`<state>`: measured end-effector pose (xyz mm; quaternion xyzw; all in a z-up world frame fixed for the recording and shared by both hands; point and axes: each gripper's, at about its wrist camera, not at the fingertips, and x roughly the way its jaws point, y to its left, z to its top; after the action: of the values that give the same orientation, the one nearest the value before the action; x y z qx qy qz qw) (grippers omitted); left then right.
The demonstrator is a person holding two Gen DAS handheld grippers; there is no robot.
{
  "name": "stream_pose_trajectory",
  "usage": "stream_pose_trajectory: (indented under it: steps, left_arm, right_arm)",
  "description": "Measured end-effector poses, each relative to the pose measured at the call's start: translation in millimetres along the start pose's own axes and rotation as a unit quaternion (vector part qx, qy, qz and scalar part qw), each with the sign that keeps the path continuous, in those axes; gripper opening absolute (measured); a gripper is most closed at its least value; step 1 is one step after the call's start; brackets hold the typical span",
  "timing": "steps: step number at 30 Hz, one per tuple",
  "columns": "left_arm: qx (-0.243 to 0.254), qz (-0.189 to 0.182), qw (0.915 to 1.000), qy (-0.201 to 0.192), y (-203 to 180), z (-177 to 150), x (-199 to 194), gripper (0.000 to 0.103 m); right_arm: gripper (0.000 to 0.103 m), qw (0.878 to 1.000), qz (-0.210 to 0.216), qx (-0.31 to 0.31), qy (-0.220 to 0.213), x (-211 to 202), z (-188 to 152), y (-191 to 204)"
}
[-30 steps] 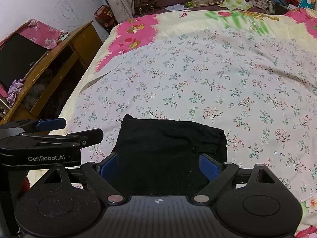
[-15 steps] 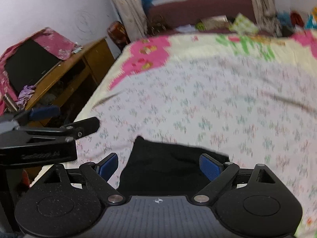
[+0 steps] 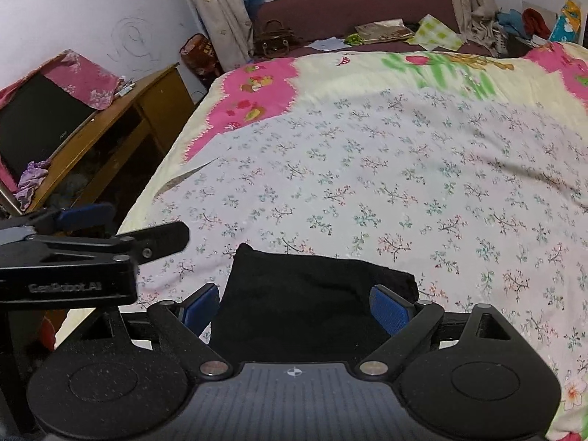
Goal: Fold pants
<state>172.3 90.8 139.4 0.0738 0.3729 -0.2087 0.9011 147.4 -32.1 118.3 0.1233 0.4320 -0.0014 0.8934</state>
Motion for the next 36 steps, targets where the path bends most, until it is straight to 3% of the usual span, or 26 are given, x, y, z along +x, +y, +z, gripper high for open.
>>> stream_pose_trajectory:
  steps: [4, 12, 20, 29, 36]
  left_arm:
    - [-0.003, -0.009, 0.9994, 0.034, 1, -5, 12, 0.103]
    - [-0.002, -0.009, 0.9978, 0.066, -3, -5, 27, 0.103]
    - [-0.039, 0.009, 0.9928, 0.113, 1, -17, 35, 0.103]
    - [-0.022, 0.054, 0.9883, 0.141, -28, -29, 37, 0.103]
    - [-0.06, 0.055, 0.9814, 0.174, -42, -39, 43, 0.103]
  right_arm:
    - [0.079, 1.0, -0.005, 0.012, 0.008, 3, -7, -2]
    - [0.08, 0.999, -0.011, 0.045, 0.021, 10, -11, -16]
    - [0.079, 0.997, 0.01, 0.044, 0.064, 25, -17, -19]
    - [0.08, 0.997, 0.031, 0.042, 0.06, 13, -14, -42]
    - [0.08, 0.996, 0.048, 0.034, 0.068, 8, -14, -58]
